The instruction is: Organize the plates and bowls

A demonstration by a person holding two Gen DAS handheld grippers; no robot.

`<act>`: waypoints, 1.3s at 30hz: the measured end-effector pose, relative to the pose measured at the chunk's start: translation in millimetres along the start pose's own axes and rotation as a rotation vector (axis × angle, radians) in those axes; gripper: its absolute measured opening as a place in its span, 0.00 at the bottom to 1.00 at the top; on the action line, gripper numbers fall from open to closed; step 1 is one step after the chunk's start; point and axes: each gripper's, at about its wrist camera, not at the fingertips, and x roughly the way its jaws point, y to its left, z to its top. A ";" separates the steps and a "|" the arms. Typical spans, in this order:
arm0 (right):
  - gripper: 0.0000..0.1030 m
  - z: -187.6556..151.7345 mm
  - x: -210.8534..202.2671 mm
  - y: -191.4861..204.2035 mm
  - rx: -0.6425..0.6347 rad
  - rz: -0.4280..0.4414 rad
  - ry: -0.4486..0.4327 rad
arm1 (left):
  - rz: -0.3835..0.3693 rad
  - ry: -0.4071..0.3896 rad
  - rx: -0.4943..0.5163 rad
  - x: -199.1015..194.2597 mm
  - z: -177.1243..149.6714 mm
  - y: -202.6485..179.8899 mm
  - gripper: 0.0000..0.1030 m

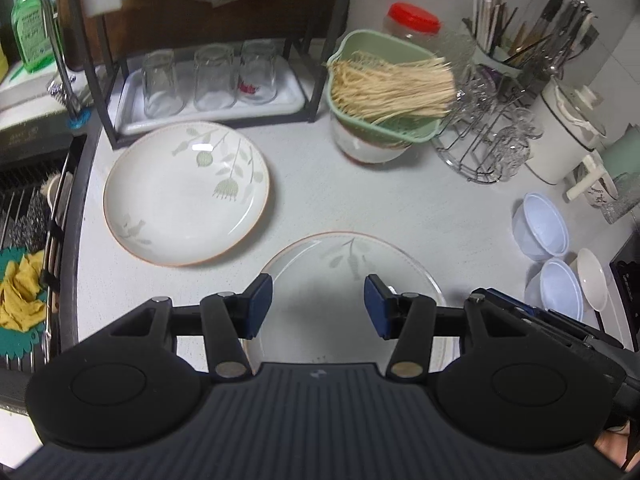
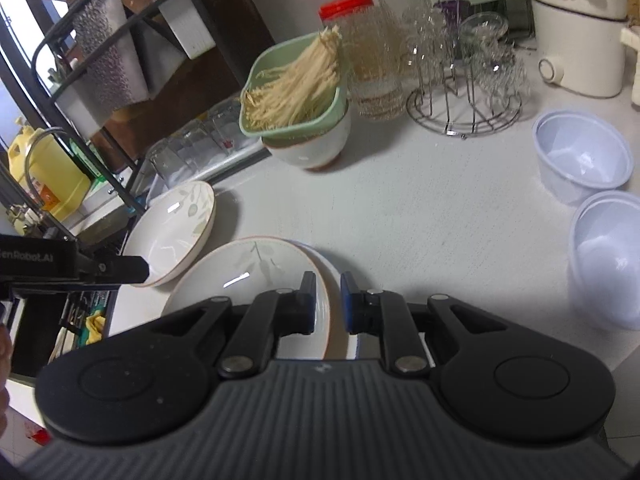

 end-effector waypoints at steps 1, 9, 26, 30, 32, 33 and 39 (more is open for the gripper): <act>0.17 1.1 -5.8 -0.9 -0.001 0.000 -0.013 | -0.002 -0.015 0.010 -5.6 -0.3 -3.4 0.54; 0.17 7.4 -54.0 6.0 -0.068 -0.001 -0.108 | -0.086 -0.074 0.009 -53.3 -0.9 -27.4 0.54; 0.17 9.6 -153.9 -5.5 -0.147 0.005 -0.231 | -0.122 -0.159 0.061 -114.0 -34.9 -81.4 0.57; 0.17 4.9 -168.5 -12.3 -0.160 0.015 -0.231 | -0.106 -0.169 0.053 -120.4 -51.2 -93.8 0.58; 0.17 3.1 -174.3 -14.8 -0.178 0.013 -0.237 | -0.093 -0.171 0.047 -123.9 -60.3 -99.5 0.58; 0.17 2.1 -176.9 -16.4 -0.184 0.013 -0.235 | -0.087 -0.173 0.044 -125.6 -64.6 -102.2 0.58; 0.17 -6.7 -189.3 -24.0 -0.221 0.045 -0.221 | -0.058 -0.193 0.019 -139.0 -88.6 -113.1 0.58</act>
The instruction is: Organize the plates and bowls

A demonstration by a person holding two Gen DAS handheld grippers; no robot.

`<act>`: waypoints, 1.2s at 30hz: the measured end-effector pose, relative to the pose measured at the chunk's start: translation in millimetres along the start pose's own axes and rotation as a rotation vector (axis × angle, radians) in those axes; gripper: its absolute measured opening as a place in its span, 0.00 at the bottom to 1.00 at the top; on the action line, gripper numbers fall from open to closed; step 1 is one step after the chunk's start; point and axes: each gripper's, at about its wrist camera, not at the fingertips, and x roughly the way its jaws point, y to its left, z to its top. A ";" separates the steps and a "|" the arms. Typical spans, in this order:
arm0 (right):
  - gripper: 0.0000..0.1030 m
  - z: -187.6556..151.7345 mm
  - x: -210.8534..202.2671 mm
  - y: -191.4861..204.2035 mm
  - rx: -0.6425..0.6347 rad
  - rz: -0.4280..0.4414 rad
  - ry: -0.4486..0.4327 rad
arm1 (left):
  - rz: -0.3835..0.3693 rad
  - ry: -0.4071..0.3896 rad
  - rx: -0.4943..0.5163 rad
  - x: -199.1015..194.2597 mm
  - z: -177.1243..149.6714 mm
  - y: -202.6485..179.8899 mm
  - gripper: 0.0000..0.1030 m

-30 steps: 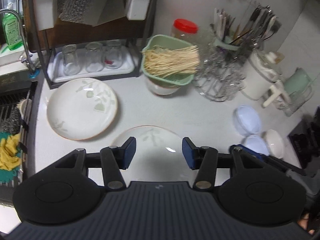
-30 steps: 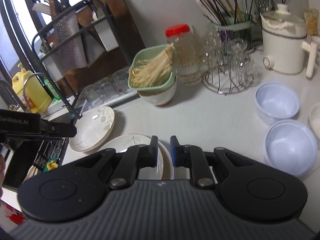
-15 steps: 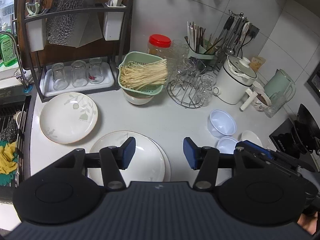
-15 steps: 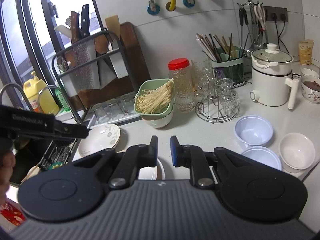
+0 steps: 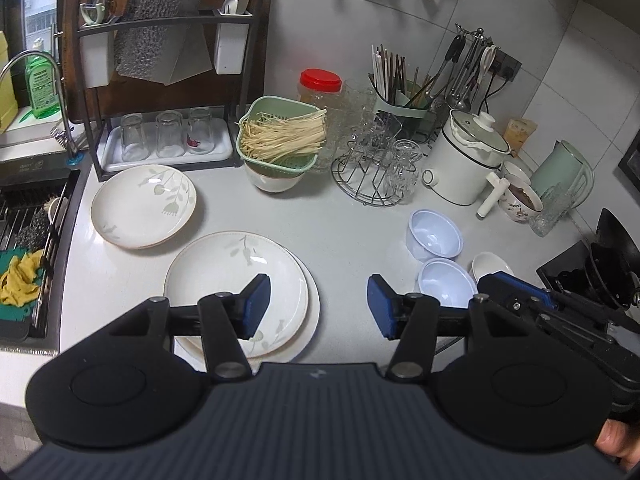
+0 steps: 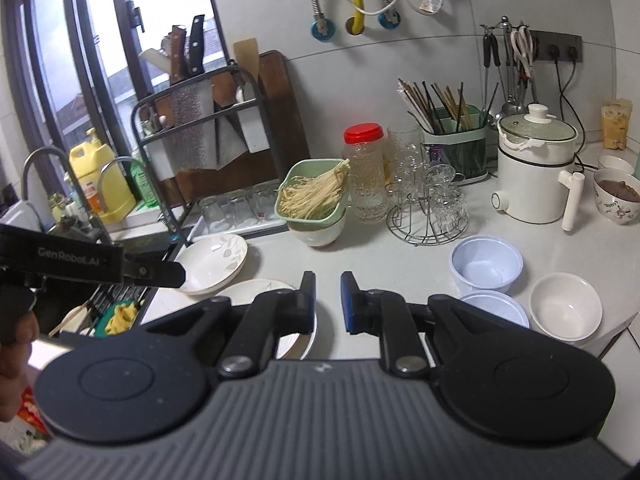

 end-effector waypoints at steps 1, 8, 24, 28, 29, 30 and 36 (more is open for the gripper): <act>0.17 -1.1 -2.1 -0.6 0.001 0.008 0.002 | 0.006 -0.003 -0.002 -2.6 -2.8 -1.3 0.58; 0.17 -6.7 -15.8 -0.9 -0.015 0.030 0.001 | 0.041 -0.002 -0.027 -13.1 -20.2 -2.0 0.59; 0.75 -8.7 -11.8 0.6 -0.042 0.047 -0.007 | 0.135 -0.001 -0.063 -13.9 -23.6 15.9 0.80; 0.81 -5.5 -3.5 0.7 -0.034 0.043 -0.006 | 0.150 0.002 -0.076 -7.1 -15.6 26.6 0.82; 0.81 -4.3 0.2 0.8 -0.029 0.047 0.002 | 0.150 0.004 -0.078 -4.4 -13.4 29.5 0.82; 0.81 -3.5 4.2 1.0 -0.024 0.048 0.009 | 0.150 0.007 -0.078 -1.5 -11.0 32.5 0.82; 0.81 2.1 24.0 9.3 -0.011 0.043 0.041 | 0.146 0.019 -0.079 15.1 7.8 50.5 0.82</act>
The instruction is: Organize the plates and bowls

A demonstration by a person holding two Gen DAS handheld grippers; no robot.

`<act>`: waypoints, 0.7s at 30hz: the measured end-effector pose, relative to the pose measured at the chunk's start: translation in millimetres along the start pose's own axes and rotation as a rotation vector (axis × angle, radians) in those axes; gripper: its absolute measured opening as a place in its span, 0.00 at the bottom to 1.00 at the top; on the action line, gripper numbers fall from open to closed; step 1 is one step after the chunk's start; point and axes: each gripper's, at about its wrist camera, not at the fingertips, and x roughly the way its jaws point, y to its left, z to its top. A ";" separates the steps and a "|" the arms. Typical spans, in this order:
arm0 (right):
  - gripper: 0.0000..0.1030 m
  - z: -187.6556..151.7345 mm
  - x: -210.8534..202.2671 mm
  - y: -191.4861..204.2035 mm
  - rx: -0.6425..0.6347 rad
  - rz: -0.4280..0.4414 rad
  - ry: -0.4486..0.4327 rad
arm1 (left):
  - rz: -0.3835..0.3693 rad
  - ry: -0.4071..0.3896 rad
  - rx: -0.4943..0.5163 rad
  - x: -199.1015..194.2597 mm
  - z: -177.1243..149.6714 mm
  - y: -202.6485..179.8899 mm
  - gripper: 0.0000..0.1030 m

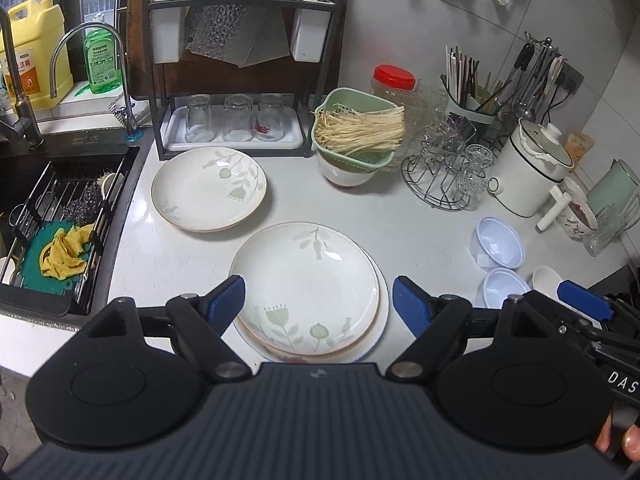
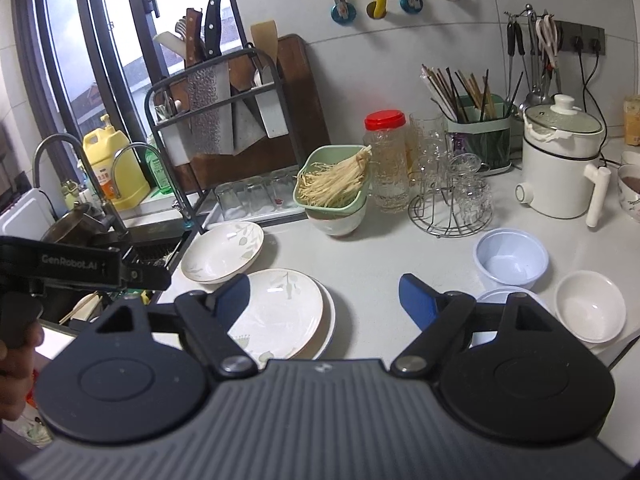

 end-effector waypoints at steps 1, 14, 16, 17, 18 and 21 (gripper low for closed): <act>0.81 1.1 4.0 0.9 0.004 0.000 0.006 | -0.001 -0.003 0.003 2.8 3.4 2.4 0.82; 0.81 33.9 59.7 9.0 0.066 0.000 0.071 | 0.051 0.041 0.038 15.1 71.2 24.9 0.93; 0.81 42.8 67.9 9.9 0.054 0.016 0.080 | 0.045 0.052 0.035 6.9 87.3 25.2 0.94; 0.81 47.5 72.4 10.0 0.045 0.022 0.087 | 0.039 0.056 0.032 1.8 94.8 24.7 0.95; 0.81 51.8 77.0 9.8 0.037 0.026 0.095 | 0.036 0.056 0.029 -4.7 102.8 23.3 0.96; 0.81 63.0 93.4 8.6 0.018 0.041 0.129 | 0.049 0.056 0.039 -26.3 126.7 12.8 0.97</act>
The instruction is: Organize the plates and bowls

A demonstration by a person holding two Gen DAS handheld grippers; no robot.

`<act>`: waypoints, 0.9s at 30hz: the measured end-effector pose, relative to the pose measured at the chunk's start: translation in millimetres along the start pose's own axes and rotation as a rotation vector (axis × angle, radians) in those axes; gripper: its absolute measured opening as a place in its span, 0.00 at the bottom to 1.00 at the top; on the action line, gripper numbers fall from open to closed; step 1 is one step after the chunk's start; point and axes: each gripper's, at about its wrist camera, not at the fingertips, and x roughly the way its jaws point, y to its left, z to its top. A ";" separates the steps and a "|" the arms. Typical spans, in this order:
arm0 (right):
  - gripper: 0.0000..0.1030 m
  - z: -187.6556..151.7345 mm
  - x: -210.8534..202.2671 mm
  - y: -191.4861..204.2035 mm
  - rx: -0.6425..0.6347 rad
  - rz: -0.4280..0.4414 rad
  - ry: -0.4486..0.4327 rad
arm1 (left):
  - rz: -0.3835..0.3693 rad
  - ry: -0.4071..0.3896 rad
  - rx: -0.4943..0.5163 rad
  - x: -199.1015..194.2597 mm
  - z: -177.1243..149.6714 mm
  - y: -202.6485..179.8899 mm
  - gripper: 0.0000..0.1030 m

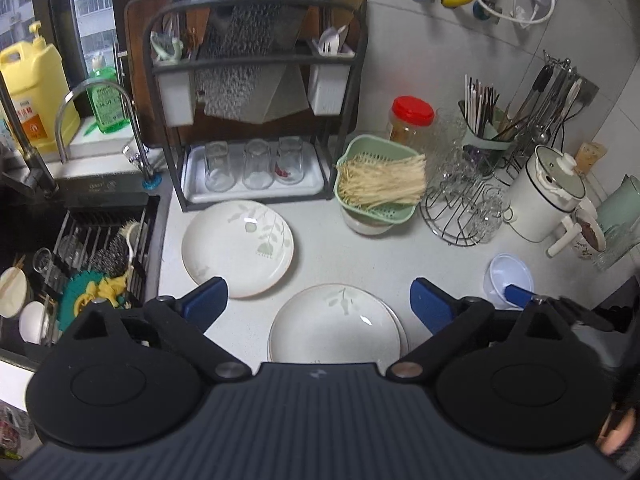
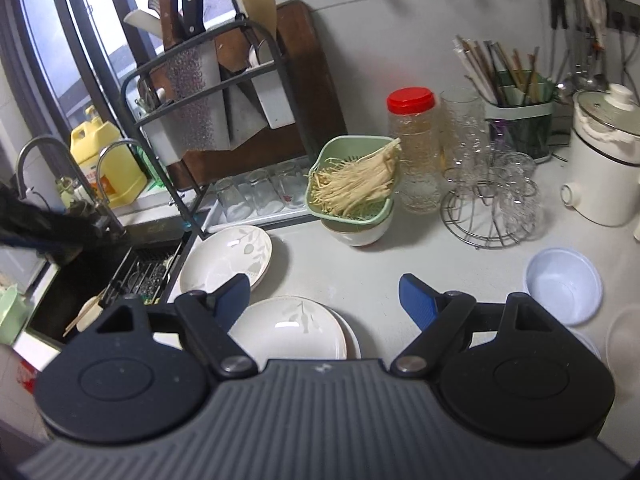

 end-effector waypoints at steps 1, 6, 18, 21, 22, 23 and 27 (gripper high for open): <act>0.81 4.2 5.1 -0.3 -0.008 0.001 0.012 | 0.002 0.004 0.006 -7.9 7.5 -4.0 0.98; 0.80 13.9 29.6 1.1 -0.039 0.020 0.070 | -0.043 0.103 -0.050 -38.4 39.6 -15.3 0.99; 0.80 6.6 67.7 29.5 -0.049 0.130 0.163 | 0.062 0.298 -0.142 -43.9 35.0 -4.9 0.99; 0.80 1.0 77.2 36.1 -0.061 0.140 0.183 | 0.076 0.300 -0.143 -41.8 35.7 0.8 0.99; 0.80 -0.8 79.8 37.1 -0.059 0.141 0.190 | 0.073 0.298 -0.141 -40.9 36.2 1.9 0.99; 0.80 -2.4 82.2 38.1 -0.057 0.140 0.197 | 0.073 0.294 -0.139 -40.3 35.9 2.5 0.99; 0.80 -5.6 90.4 41.4 -0.045 0.124 0.223 | 0.074 0.328 -0.133 -29.2 32.1 4.9 0.99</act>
